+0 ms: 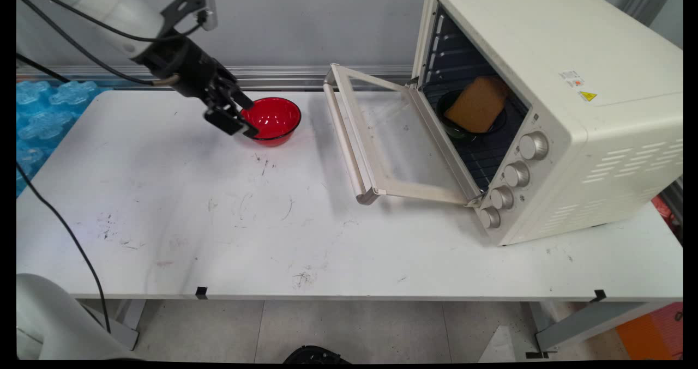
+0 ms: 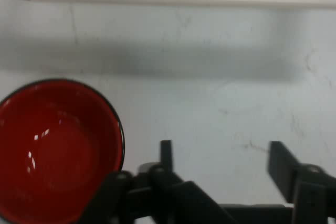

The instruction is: Close the oven

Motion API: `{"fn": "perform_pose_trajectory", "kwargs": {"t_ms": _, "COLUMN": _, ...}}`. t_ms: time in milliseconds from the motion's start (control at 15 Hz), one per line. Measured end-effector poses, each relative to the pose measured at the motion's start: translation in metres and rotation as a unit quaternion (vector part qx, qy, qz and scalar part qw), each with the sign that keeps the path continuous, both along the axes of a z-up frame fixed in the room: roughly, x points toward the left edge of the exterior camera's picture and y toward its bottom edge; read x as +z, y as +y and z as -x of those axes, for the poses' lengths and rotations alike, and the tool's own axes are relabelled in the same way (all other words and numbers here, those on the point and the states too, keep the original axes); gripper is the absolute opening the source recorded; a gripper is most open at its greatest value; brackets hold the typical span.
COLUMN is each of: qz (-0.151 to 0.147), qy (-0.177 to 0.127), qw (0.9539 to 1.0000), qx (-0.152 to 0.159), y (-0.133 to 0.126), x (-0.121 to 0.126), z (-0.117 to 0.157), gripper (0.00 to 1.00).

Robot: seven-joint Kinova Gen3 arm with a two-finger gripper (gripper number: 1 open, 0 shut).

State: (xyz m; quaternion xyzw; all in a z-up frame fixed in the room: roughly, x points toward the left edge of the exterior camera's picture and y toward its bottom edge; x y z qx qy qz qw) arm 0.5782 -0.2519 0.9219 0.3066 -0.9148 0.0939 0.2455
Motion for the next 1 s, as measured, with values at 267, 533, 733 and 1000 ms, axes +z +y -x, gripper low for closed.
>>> {"fn": "perform_pose_trajectory", "kwargs": {"t_ms": 267, "qz": 0.005, "qy": 0.014, "qw": 0.9999, "qx": -0.004, "y": -0.007, "x": -0.016, "z": 0.008, "gripper": 0.00}}
{"fn": "perform_pose_trajectory", "kwargs": {"t_ms": 533, "qz": 0.016, "qy": 0.029, "qw": 0.9993, "qx": -0.017, "y": -0.014, "x": -0.036, "z": 0.015, "gripper": 0.00}}
{"fn": "perform_pose_trajectory", "kwargs": {"t_ms": 733, "qz": 0.023, "qy": 0.043, "qw": 0.9985, "qx": -0.024, "y": -0.019, "x": -0.052, "z": 0.020, "gripper": 0.00}}
{"fn": "perform_pose_trajectory", "kwargs": {"t_ms": 1000, "qz": 0.033, "qy": 0.062, "qw": 0.9970, "qx": -0.032, "y": -0.029, "x": -0.076, "z": 0.024, "gripper": 0.00}}
